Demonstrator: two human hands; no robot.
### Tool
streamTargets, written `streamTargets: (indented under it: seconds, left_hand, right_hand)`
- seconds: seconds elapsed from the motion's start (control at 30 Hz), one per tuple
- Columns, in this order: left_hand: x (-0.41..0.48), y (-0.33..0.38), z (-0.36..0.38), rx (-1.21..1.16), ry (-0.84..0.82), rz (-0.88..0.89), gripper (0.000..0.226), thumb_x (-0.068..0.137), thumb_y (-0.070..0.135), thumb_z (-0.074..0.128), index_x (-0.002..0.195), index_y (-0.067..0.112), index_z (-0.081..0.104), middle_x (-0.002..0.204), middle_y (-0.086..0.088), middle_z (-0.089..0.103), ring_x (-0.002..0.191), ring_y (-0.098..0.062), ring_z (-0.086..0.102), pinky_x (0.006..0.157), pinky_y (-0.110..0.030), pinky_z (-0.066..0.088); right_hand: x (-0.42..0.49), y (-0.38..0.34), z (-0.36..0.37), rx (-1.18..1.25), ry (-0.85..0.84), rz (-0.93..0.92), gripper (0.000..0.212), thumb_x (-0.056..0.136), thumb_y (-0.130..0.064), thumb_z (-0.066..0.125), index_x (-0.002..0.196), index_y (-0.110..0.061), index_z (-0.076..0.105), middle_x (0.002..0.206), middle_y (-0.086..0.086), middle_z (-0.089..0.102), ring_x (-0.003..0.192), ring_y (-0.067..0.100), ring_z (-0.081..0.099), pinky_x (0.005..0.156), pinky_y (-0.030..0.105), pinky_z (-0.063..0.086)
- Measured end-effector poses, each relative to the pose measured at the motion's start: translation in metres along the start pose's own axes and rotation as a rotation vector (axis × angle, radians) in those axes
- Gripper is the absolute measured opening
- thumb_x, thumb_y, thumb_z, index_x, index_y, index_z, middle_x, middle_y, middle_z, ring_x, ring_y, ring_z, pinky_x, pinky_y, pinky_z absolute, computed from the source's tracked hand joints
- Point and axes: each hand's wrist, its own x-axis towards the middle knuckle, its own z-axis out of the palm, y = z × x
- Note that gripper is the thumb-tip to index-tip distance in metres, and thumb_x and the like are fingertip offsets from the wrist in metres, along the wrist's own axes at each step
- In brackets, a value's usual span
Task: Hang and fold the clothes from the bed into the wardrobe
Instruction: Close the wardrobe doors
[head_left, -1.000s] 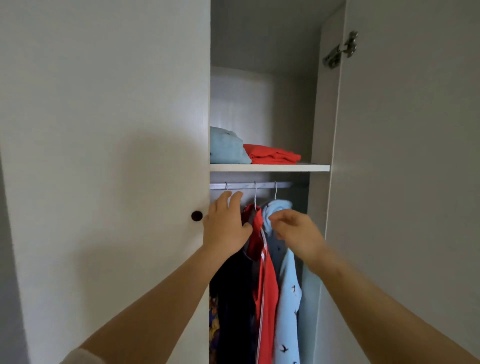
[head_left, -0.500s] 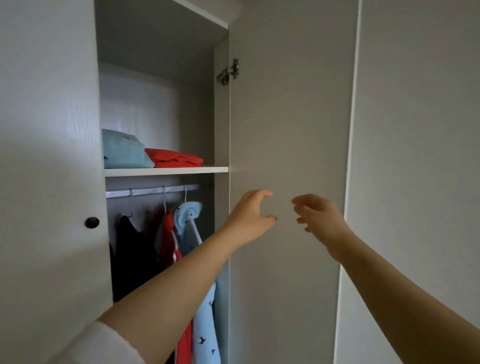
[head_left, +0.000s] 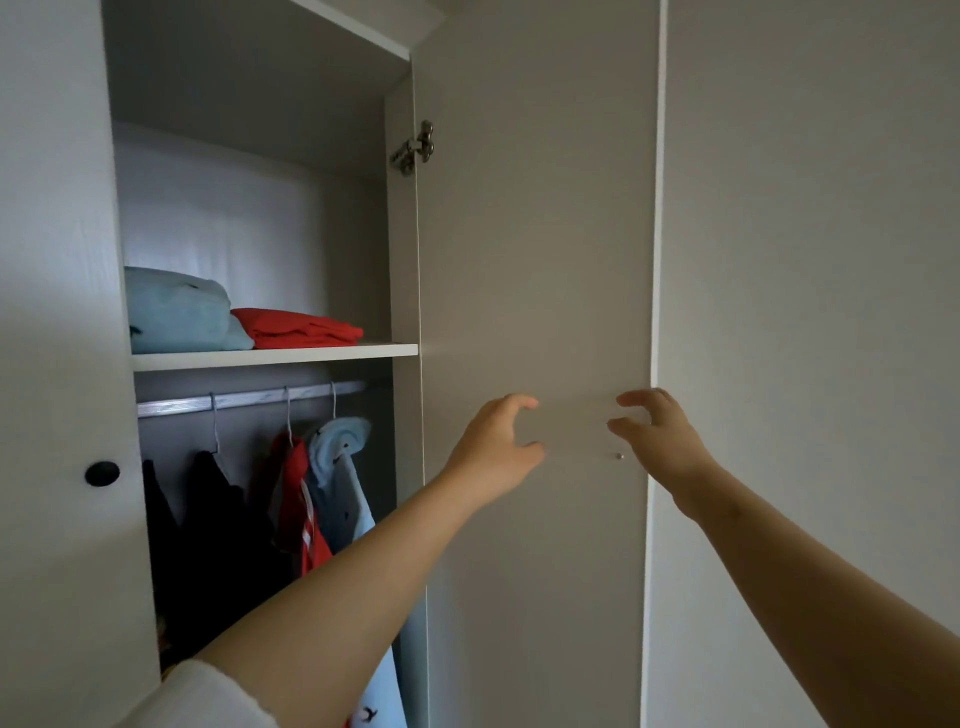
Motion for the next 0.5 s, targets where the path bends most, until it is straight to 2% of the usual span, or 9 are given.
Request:
streamTargets:
  seconds: [0.07,0.1,0.17,0.27,0.33,0.4,0.5]
  left_hand:
    - [0.001,-0.002,-0.001,-0.005,0.003,0.002,0.047,0.084,0.017,0.059,0.129,0.025,0.046,0.135,0.003,0.042,0.12,-0.013,0.044,0.09,-0.024,0.04]
    - [0.002,-0.004,-0.002,-0.007,0.004,0.002,0.047,0.084,0.017,0.059,0.129,0.025,0.046,0.136,0.003,0.042,0.12,-0.012,0.044,0.091,-0.024,0.039]
    - [0.002,-0.008,-0.002,-0.014,0.011,-0.005,0.047,0.084,0.017,0.059,0.129,0.024,0.046,0.135,0.003,0.043,0.119,-0.012,0.045,0.089,-0.023,0.038]
    - [-0.002,-0.013,-0.004,-0.065,0.038,-0.025,0.046,0.085,0.015,0.059,0.128,0.023,0.047,0.134,0.003,0.045,0.116,-0.012,0.047,0.082,-0.019,0.035]
    - [-0.006,-0.016,-0.008,-0.111,0.055,-0.04,0.045,0.086,0.014,0.059,0.128,0.023,0.047,0.132,0.004,0.045,0.112,-0.01,0.048,0.081,-0.019,0.035]
    - [-0.011,-0.019,-0.014,-0.13,0.09,-0.041,0.044,0.086,0.014,0.06,0.127,0.023,0.048,0.128,0.006,0.047,0.105,-0.006,0.047,0.081,-0.018,0.035]
    - [-0.02,-0.023,-0.03,-0.149,0.147,-0.042,0.042,0.087,0.015,0.06,0.126,0.025,0.048,0.117,0.013,0.047,0.103,-0.004,0.047,0.08,-0.019,0.036]
  right_hand:
    - [0.006,0.004,-0.002,0.05,-0.048,0.043,0.031,0.09,-0.014,0.055,0.121,-0.01,0.05,0.119,0.002,0.042,0.082,0.009,0.049,0.069,0.021,0.038]
    - [0.01,0.006,-0.003,0.084,-0.061,0.077,0.031,0.09,-0.015,0.056,0.119,-0.011,0.049,0.114,0.001,0.042,0.08,0.009,0.047,0.067,0.021,0.036]
    - [0.016,0.011,-0.004,0.162,-0.037,0.14,0.028,0.089,-0.017,0.058,0.114,-0.012,0.046,0.107,0.002,0.044,0.087,0.016,0.046,0.073,0.027,0.036]
    - [0.02,0.016,-0.006,0.238,0.077,0.123,0.019,0.089,-0.015,0.055,0.103,-0.007,0.046,0.092,0.004,0.049,0.084,0.02,0.047,0.063,0.028,0.037]
    - [0.016,0.016,-0.008,0.285,0.12,0.1,0.018,0.089,-0.013,0.052,0.105,-0.006,0.047,0.093,0.006,0.054,0.085,0.022,0.053,0.064,0.027,0.039]
    - [0.006,0.01,-0.006,0.378,0.109,0.08,0.015,0.09,-0.009,0.048,0.104,-0.013,0.051,0.091,0.002,0.061,0.08,0.019,0.059,0.066,0.025,0.042]
    - [-0.012,-0.007,0.004,0.467,-0.001,0.02,0.027,0.09,-0.001,0.043,0.084,-0.018,0.064,0.071,-0.008,0.069,0.063,0.01,0.062,0.067,0.023,0.047]
